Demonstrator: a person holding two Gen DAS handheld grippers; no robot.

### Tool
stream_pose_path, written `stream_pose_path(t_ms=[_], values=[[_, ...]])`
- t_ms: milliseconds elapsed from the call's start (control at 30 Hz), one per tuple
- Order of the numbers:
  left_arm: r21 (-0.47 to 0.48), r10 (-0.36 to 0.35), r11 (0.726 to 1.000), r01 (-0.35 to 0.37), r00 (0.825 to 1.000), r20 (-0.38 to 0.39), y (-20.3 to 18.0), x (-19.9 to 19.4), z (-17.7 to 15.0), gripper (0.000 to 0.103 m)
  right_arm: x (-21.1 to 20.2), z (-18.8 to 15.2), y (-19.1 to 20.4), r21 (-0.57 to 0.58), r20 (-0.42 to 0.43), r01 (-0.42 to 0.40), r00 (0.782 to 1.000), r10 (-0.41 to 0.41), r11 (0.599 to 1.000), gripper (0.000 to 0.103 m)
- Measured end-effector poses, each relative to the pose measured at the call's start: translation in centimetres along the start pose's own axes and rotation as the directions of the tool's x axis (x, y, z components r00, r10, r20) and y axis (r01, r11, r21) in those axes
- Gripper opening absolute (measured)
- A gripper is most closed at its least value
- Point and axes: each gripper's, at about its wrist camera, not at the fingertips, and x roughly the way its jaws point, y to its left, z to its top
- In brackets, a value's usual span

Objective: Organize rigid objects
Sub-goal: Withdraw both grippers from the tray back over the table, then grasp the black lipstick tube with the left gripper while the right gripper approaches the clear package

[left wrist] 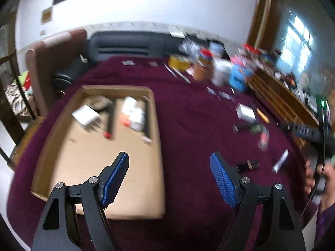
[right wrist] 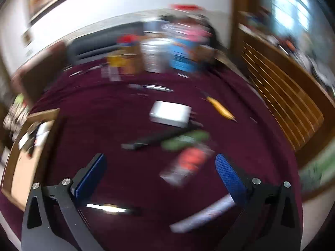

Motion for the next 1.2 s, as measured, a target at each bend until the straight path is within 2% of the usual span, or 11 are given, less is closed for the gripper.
stream_pose_path(t_ms=[167, 333, 467, 567, 633, 700, 833, 967, 1033, 1133, 1200], values=[[0.068, -0.005, 0.998, 0.009, 0.998, -0.058, -3.6, 1.0, -1.5, 0.075, 2.4, 0.4, -5.7, 0.134, -0.072, 0.023, 0.997, -0.013, 0.991, 0.094], [0.087, 0.024, 0.996, -0.020, 0.998, -0.054, -4.2, 0.2, -1.4, 0.075, 6.2, 1.0, -5.8, 0.177, -0.157, 0.001, 0.987, 0.027, 0.984, 0.089], [0.135, 0.016, 0.991, -0.007, 0.998, -0.068, -4.9, 0.5, -1.3, 0.075, 9.1, 0.5, -4.3, 0.171, -0.225, 0.037, 0.974, 0.003, 0.985, 0.084], [0.178, 0.013, 0.984, 0.004, 0.996, -0.090, -6.0, 1.2, -0.8, 0.075, 8.7, -0.2, -2.2, 0.115, -0.196, 0.066, 0.980, -0.043, 0.991, 0.066], [0.213, 0.014, 0.977, 0.007, 0.995, -0.096, -7.0, 1.7, -0.5, 0.075, 8.4, -0.6, -1.6, 0.098, -0.181, 0.066, 0.982, -0.048, 0.993, 0.048], [0.266, 0.008, 0.964, 0.021, 0.994, -0.108, -8.6, 2.6, -0.2, 0.074, 7.9, -1.2, -1.6, 0.091, -0.144, 0.064, 0.988, -0.050, 0.994, 0.041], [0.419, -0.003, 0.906, 0.058, 0.991, -0.131, -12.3, 5.2, -0.6, 0.051, 7.1, -2.2, -2.4, 0.097, -0.062, 0.012, 0.998, -0.006, 0.995, 0.036], [0.554, -0.012, 0.822, 0.134, 0.976, -0.219, -15.7, 9.0, -1.9, 0.050, 7.6, -1.7, -2.5, 0.108, -0.064, -0.004, 0.998, 0.011, 0.994, 0.037], [0.576, -0.018, 0.798, 0.180, 0.961, -0.276, -16.7, 10.5, -2.4, 0.050, 7.7, -1.6, -2.5, 0.113, -0.062, -0.007, 0.998, 0.014, 0.994, 0.037], [0.573, -0.052, 0.791, 0.214, 0.957, -0.286, -17.6, 11.3, -2.2, 0.048, 7.8, -1.6, -2.4, 0.111, -0.063, -0.005, 0.998, 0.012, 0.994, 0.037], [0.514, -0.083, 0.821, 0.250, 0.942, -0.326, -17.6, 11.7, -1.7, 0.018, 7.8, -1.5, -2.3, 0.100, -0.066, 0.003, 0.998, 0.003, 0.995, 0.037]])
